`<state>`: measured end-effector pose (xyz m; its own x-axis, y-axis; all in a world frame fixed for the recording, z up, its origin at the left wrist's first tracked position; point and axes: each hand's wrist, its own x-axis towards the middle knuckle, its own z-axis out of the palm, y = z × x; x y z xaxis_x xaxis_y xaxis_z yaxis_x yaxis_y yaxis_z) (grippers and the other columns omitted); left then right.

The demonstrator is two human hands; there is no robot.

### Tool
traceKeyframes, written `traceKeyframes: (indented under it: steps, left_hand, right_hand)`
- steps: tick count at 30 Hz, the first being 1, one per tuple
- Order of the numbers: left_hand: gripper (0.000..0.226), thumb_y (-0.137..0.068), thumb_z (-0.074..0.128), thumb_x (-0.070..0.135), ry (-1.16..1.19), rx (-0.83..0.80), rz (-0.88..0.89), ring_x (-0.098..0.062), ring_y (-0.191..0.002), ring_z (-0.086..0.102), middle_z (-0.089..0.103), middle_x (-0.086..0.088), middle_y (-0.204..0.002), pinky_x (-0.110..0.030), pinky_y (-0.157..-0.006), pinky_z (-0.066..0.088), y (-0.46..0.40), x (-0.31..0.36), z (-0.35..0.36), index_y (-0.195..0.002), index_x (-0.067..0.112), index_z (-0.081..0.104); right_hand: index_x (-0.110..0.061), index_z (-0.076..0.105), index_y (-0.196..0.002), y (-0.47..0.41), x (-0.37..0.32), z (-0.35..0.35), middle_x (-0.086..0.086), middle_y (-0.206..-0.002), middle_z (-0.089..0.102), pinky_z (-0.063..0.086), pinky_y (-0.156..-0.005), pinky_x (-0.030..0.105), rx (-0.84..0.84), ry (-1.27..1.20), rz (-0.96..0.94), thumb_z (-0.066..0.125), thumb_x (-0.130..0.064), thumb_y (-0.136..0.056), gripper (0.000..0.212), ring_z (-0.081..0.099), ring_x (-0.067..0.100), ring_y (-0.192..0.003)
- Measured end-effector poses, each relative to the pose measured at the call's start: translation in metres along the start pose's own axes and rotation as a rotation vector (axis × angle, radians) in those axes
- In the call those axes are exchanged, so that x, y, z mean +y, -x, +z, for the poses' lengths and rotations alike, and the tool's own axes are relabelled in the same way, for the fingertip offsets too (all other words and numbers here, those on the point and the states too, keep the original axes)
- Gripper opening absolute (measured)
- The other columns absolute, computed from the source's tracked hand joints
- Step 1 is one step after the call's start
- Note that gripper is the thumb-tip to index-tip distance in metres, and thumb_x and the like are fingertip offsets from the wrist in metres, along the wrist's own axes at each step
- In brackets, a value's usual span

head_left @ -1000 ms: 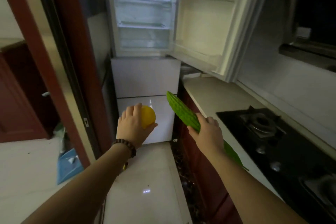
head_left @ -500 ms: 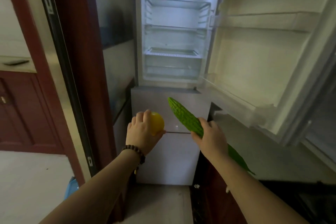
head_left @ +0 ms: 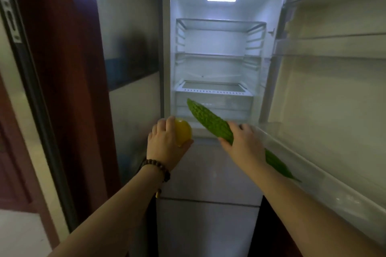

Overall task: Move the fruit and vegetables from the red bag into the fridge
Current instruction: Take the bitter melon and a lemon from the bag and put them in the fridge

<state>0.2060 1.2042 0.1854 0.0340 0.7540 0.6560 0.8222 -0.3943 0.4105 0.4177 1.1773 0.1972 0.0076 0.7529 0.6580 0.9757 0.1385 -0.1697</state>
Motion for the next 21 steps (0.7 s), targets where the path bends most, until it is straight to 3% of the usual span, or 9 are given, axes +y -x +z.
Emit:
traceKeyframes:
  steps: [6,10,17,21]
  left_hand:
    - [0.083,-0.073,0.070,0.053,0.036,0.076,0.083,-0.029,-0.118,0.041,0.038,-0.010,-0.134,-0.044,-0.097,0.039,-0.132,-0.026,0.019,-0.136,0.017,0.030]
    - [0.084,-0.072,0.071,0.051,0.076,0.143,0.160,-0.029,-0.116,0.043,0.041,-0.012,-0.132,-0.041,-0.095,0.038,-0.204,-0.036,0.033,-0.135,0.013,0.033]
    - [0.085,-0.070,0.073,0.051,0.168,0.133,0.219,-0.028,-0.113,0.046,0.041,-0.012,-0.133,-0.038,-0.092,0.042,-0.271,-0.042,0.075,-0.135,0.013,0.033]
    - [0.084,-0.069,0.074,0.049,0.257,0.141,0.223,-0.030,-0.111,0.047,0.038,-0.012,-0.132,-0.045,-0.089,0.048,-0.306,-0.046,0.099,-0.133,0.015,0.033]
  right_hand:
    - [-0.019,0.047,-0.132,-0.132,0.002,0.027,0.013,-0.105,0.056,0.045,-0.080,0.041,0.086,0.088,-0.004,0.058,-0.042,-0.086,0.053,0.051,0.032,-0.099]
    - [-0.021,0.048,-0.131,-0.207,0.007,0.033,0.012,-0.102,0.056,0.043,-0.081,0.039,0.132,0.169,-0.009,0.056,-0.042,-0.088,0.049,0.049,0.029,-0.096]
    - [-0.023,0.047,-0.130,-0.293,0.028,0.040,0.011,-0.106,0.056,0.043,-0.085,0.040,0.100,0.282,0.051,0.057,-0.043,-0.087,0.048,0.049,0.028,-0.102]
    - [-0.023,0.047,-0.129,-0.337,0.044,0.044,0.011,-0.106,0.056,0.046,-0.085,0.041,0.104,0.358,0.012,0.056,-0.044,-0.088,0.047,0.050,0.026,-0.100]
